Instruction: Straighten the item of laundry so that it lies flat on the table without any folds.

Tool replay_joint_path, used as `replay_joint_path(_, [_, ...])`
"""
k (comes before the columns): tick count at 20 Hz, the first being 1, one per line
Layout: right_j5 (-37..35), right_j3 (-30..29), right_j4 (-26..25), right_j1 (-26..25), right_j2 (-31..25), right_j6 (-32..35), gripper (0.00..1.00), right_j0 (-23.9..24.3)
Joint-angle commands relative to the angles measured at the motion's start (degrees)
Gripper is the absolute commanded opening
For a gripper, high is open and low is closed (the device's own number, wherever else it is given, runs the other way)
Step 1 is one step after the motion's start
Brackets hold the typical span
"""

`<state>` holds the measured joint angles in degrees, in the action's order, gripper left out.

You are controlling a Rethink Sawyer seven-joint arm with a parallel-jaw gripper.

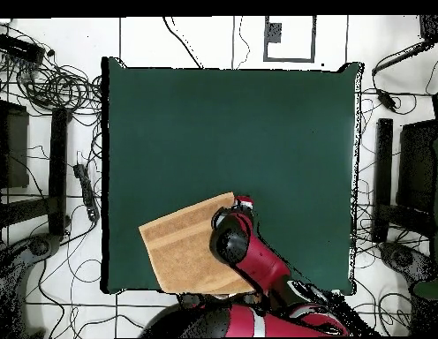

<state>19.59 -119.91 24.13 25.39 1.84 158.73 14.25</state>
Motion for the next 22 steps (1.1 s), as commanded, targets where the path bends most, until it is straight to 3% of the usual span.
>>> replay_joint_path(1, [-0.6,2.7,6.3,-13.5,-10.4,17.6,1.0,0.5])
replay_joint_path(6, [-8.4,0.9,17.1,-8.9,-6.8,17.4,1.0,-6.5])
replay_joint_path(9, [-20.6,0.2,21.4,-3.5,1.6,10.9,1.0,-12.8])
replay_joint_path(11, [-30.9,1.9,21.3,-1.0,9.2,9.9,1.0,-17.4])
replay_joint_path(13, [-36.3,3.8,19.9,-0.1,12.9,11.1,1.0,-19.0])
replay_joint_path(18, [-34.0,4.0,21.1,-1.0,9.7,14.2,1.0,-18.3])
replay_joint_path(22, [-39.6,5.6,19.4,-0.4,13.4,15.2,1.0,-20.5])
